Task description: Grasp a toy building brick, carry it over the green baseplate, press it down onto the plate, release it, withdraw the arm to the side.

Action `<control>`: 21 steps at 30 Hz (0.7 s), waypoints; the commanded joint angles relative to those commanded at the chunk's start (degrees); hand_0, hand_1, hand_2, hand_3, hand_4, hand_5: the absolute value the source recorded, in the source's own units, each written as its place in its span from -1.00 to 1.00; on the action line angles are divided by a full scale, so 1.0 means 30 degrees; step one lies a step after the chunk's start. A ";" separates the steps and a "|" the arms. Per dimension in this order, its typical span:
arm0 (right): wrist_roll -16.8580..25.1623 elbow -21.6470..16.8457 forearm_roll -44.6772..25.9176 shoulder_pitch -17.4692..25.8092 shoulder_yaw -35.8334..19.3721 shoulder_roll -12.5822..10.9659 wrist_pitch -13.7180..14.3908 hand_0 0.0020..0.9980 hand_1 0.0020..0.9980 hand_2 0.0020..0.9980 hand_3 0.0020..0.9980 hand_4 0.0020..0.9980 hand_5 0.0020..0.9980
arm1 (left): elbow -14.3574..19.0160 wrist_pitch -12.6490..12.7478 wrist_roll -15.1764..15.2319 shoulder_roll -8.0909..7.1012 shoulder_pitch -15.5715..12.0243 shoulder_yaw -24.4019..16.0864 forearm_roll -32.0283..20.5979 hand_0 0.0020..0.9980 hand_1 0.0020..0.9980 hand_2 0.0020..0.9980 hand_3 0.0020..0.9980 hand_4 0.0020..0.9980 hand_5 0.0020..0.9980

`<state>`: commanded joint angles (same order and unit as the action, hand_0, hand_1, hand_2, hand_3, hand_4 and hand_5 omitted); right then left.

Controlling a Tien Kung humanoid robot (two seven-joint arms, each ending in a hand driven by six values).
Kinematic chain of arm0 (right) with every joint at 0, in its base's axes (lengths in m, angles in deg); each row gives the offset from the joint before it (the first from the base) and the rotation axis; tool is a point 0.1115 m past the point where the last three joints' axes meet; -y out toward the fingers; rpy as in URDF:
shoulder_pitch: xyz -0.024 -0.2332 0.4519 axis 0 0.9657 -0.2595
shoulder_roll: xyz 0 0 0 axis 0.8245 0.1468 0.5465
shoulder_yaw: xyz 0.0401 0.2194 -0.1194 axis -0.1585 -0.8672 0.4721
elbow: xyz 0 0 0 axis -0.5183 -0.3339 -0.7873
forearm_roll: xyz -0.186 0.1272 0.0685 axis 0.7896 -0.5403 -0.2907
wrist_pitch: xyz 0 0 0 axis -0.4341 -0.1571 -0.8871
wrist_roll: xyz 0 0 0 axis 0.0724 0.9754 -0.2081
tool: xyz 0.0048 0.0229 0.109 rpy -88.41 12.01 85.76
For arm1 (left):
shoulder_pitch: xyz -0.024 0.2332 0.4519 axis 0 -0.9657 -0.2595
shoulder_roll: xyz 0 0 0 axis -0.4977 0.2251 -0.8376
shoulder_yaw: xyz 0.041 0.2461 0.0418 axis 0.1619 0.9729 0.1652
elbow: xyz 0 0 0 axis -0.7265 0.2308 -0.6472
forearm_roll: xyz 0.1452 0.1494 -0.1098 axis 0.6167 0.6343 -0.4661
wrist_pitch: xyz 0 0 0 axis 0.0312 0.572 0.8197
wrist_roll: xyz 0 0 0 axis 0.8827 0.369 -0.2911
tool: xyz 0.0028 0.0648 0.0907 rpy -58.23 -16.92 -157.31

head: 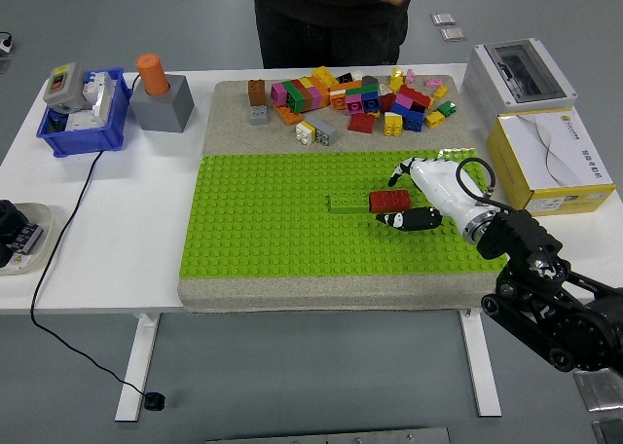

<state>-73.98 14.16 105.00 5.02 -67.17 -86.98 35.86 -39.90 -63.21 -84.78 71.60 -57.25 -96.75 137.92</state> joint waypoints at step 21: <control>0.0627 0.2369 -0.0585 -0.0603 0.0647 0.1261 0.0242 0.53 0.52 0.62 0.14 0.61 0.06 | 0.0000 -0.0039 0.0002 -0.0035 0.0032 0.0059 0.0030 0.32 0.23 0.20 0.30 0.43 -0.62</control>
<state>-72.10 21.26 103.24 3.22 -65.23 -83.20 36.59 -39.90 -63.32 -84.77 71.49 -57.16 -96.58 138.01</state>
